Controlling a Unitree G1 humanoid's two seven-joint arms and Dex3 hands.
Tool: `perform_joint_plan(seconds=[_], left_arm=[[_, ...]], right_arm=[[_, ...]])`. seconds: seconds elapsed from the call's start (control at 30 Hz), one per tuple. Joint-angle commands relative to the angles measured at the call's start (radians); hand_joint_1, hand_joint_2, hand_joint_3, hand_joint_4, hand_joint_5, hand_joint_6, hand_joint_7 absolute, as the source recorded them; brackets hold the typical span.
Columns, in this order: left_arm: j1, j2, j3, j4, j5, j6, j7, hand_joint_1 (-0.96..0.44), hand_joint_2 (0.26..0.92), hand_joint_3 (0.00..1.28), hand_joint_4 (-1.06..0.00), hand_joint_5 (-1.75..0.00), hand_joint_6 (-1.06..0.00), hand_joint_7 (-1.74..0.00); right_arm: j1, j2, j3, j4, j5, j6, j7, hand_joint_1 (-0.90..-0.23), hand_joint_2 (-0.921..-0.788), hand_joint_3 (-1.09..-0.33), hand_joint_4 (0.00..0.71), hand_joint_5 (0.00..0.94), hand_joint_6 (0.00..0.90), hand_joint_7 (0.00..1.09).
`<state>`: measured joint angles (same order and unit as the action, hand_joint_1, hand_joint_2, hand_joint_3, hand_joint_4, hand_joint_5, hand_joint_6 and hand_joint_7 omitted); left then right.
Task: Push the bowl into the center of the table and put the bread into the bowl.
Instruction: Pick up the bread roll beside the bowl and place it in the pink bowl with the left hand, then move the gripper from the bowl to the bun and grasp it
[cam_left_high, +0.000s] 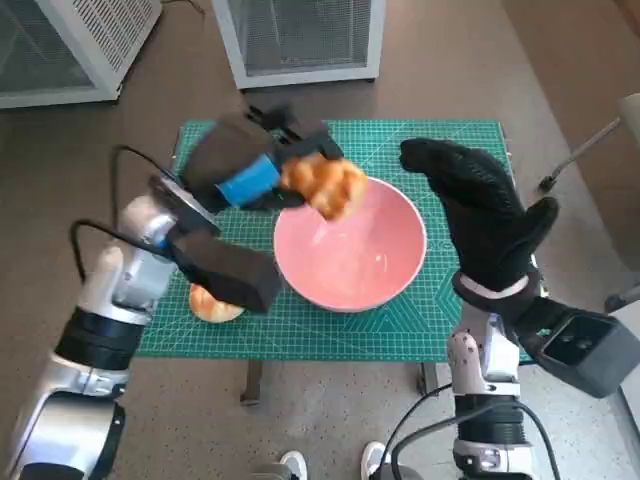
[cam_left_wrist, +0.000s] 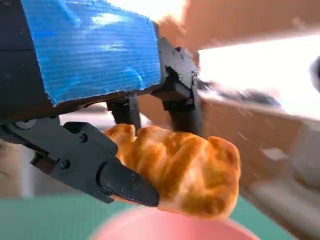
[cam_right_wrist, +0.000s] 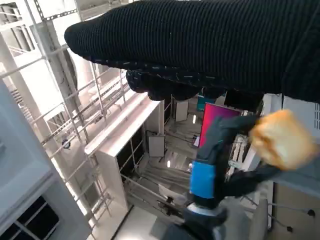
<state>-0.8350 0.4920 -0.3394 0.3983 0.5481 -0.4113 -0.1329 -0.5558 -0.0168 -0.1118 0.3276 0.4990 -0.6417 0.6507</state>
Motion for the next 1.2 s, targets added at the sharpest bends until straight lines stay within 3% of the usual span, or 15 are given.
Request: perform_joint_plan(seconds=[0.03, 0.13, 0.27, 0.3, 0.33, 0.4, 0.5, 0.57, 0.7, 0.87, 1.03, 1.2], left_arm=[[-0.001, -0.031, -0.023, 0.061, -0.012, -0.029, -0.041, 0.00, 0.921, 0.16, -0.53, -1.30, -0.57, -1.26], [-0.008, -0.056, -0.036, 0.109, -0.005, -0.043, -0.051, 0.00, 0.921, 0.18, -0.52, -1.33, -0.54, -1.27], [-0.003, -0.072, -0.047, 0.136, 0.005, -0.041, -0.065, 0.00, 0.921, 0.30, -0.36, -1.44, -0.43, -1.42], [0.000, -0.074, -0.049, 0.138, 0.007, -0.038, -0.070, -0.07, 0.921, 0.31, -0.31, -1.31, -0.42, -1.45], [0.003, -0.074, -0.051, 0.142, 0.008, -0.035, -0.074, -0.17, 0.921, 0.33, -0.30, -1.03, -0.39, -1.50], [0.008, -0.076, -0.052, 0.147, 0.007, -0.026, -0.086, -0.11, 0.907, 0.22, -0.33, -0.52, -0.32, -0.95], [0.017, -0.079, -0.049, 0.142, 0.002, -0.006, -0.102, -0.10, 0.911, 0.12, -0.35, -0.24, -0.32, -0.63], [0.030, -0.080, -0.047, 0.127, 0.004, 0.009, -0.103, -0.13, 0.908, 0.07, -0.35, -0.11, -0.33, -0.47], [0.059, -0.071, -0.055, 0.108, 0.040, 0.015, -0.061, -0.23, 0.896, 0.02, -0.31, -0.02, -0.33, -0.36], [0.096, -0.049, -0.050, 0.083, 0.082, 0.023, -0.023, -0.31, 0.890, 0.01, -0.26, 0.00, -0.30, -0.28], [0.151, -0.007, -0.009, -0.001, 0.054, 0.044, -0.067, -0.32, 0.882, 0.00, -0.17, 0.00, -0.24, -0.19], [0.227, 0.038, 0.065, -0.121, -0.029, 0.074, -0.132, -0.31, 0.871, 0.00, -0.06, 0.00, -0.17, -0.13]], right_arm=[[0.030, 0.003, 0.000, 0.012, -0.025, -0.008, 0.001, -0.404, -0.873, -0.567, 0.343, 0.005, 0.037, 0.75], [0.036, 0.003, 0.000, 0.007, -0.028, -0.008, -0.004, -0.407, -0.873, -0.569, 0.343, 0.005, 0.030, 0.76], [0.043, 0.005, -0.001, -0.003, -0.023, -0.001, -0.007, -0.408, -0.874, -0.567, 0.343, 0.004, 0.026, 0.76], [0.045, 0.005, -0.001, -0.005, -0.021, 0.001, -0.006, -0.408, -0.874, -0.566, 0.344, 0.004, 0.026, 0.76], [0.046, 0.005, -0.002, -0.007, -0.019, 0.005, -0.008, -0.408, -0.875, -0.564, 0.344, 0.004, 0.026, 0.76], [0.048, 0.005, -0.003, -0.012, -0.015, 0.011, -0.009, -0.407, -0.882, -0.548, 0.345, 0.004, 0.033, 0.75], [0.053, 0.005, -0.004, -0.018, -0.010, 0.019, -0.009, -0.402, -0.886, -0.535, 0.347, 0.004, 0.038, 0.74], [0.056, 0.007, -0.006, -0.021, -0.004, 0.024, -0.007, -0.398, -0.898, -0.507, 0.349, 0.004, 0.052, 0.72], [0.061, 0.012, -0.005, -0.029, -0.006, 0.027, -0.009, -0.398, -0.913, -0.473, 0.351, 0.004, 0.064, 0.70], [0.061, 0.022, -0.004, -0.026, -0.015, 0.022, -0.014, -0.398, -0.920, -0.460, 0.351, 0.003, 0.068, 0.69], [0.056, 0.032, -0.002, -0.015, -0.035, 0.006, -0.023, -0.394, -0.921, -0.464, 0.349, 0.002, 0.067, 0.69], [0.054, 0.038, 0.004, -0.015, -0.051, 0.001, -0.032, -0.396, -0.906, -0.505, 0.347, 0.001, 0.053, 0.71]])
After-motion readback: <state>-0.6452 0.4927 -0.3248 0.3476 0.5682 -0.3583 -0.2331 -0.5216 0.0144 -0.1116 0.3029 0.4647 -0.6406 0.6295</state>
